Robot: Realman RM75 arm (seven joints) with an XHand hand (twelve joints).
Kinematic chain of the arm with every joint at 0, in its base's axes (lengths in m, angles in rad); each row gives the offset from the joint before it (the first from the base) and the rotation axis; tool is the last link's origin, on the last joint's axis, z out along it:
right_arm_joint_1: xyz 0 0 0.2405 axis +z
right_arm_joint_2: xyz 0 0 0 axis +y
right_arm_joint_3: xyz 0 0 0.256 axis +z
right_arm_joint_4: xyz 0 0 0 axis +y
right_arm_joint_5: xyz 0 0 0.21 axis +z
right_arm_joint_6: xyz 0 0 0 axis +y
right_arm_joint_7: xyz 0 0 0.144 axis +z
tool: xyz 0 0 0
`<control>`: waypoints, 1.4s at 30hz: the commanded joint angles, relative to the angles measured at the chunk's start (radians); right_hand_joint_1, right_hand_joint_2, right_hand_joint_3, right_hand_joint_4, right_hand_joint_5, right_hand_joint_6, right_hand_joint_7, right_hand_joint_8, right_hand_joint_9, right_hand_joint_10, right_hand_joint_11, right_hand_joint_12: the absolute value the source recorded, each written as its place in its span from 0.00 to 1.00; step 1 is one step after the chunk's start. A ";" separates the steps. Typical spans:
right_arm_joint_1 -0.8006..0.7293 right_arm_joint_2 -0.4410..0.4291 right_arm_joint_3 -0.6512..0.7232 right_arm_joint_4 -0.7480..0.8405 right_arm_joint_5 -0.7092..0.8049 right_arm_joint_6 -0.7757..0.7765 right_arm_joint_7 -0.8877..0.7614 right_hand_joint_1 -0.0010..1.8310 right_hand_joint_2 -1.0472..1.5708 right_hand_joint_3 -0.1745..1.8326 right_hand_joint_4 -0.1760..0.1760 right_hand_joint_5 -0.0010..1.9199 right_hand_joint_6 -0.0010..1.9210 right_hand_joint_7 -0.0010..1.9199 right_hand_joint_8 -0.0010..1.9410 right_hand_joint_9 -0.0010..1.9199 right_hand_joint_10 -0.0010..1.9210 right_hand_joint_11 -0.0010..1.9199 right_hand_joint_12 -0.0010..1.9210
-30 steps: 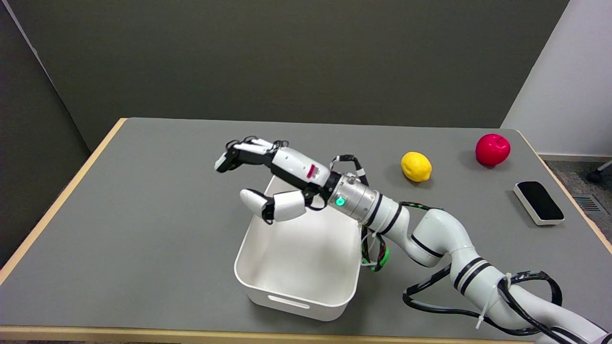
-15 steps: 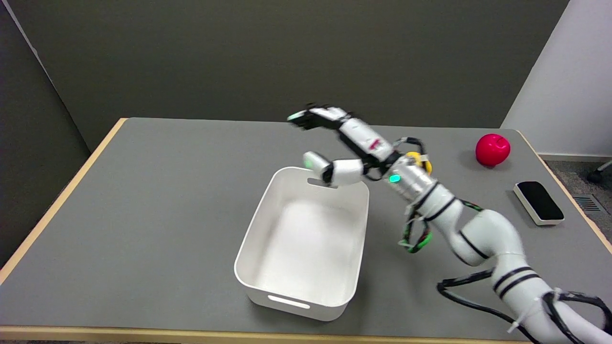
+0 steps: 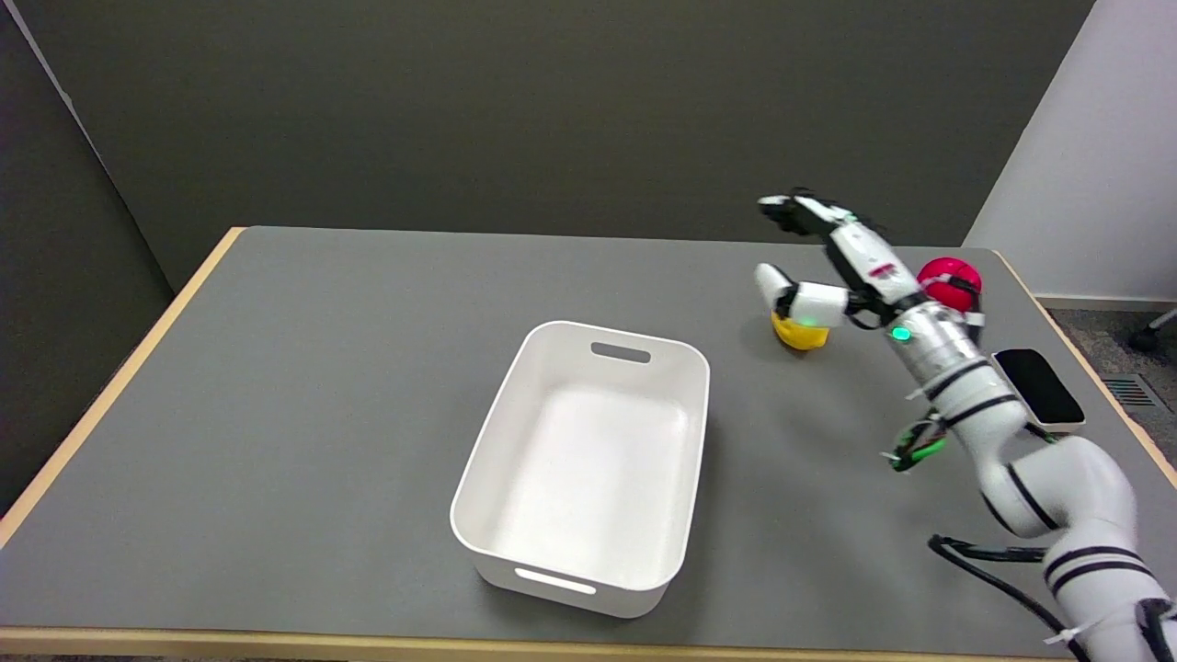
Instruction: Pick up the lemon.
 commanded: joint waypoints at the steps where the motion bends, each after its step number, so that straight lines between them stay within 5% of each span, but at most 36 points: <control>1: -0.064 0.041 0.206 -0.124 -0.001 0.151 -0.047 0.27 0.65 0.57 0.39 0.09 0.22 0.12 0.19 0.09 0.38 0.02 0.59; 4: -0.071 0.040 0.197 -0.121 -0.003 0.171 -0.054 0.29 0.65 0.52 0.42 0.08 0.18 0.09 0.15 0.06 0.36 0.00 0.58; 9: -0.073 0.038 0.188 -0.123 -0.003 0.183 -0.057 0.27 0.62 0.56 0.42 0.04 0.18 0.04 0.15 0.02 0.35 0.00 0.53; 28: -0.042 0.122 -0.012 -0.112 -0.003 0.305 -0.057 0.20 0.60 0.54 0.43 0.03 0.11 0.05 0.17 0.03 0.35 0.00 0.53; 42: 0.141 0.143 -0.184 -0.296 -0.003 0.291 -0.057 0.19 0.59 0.53 0.43 0.02 0.06 0.04 0.16 0.02 0.35 0.00 0.52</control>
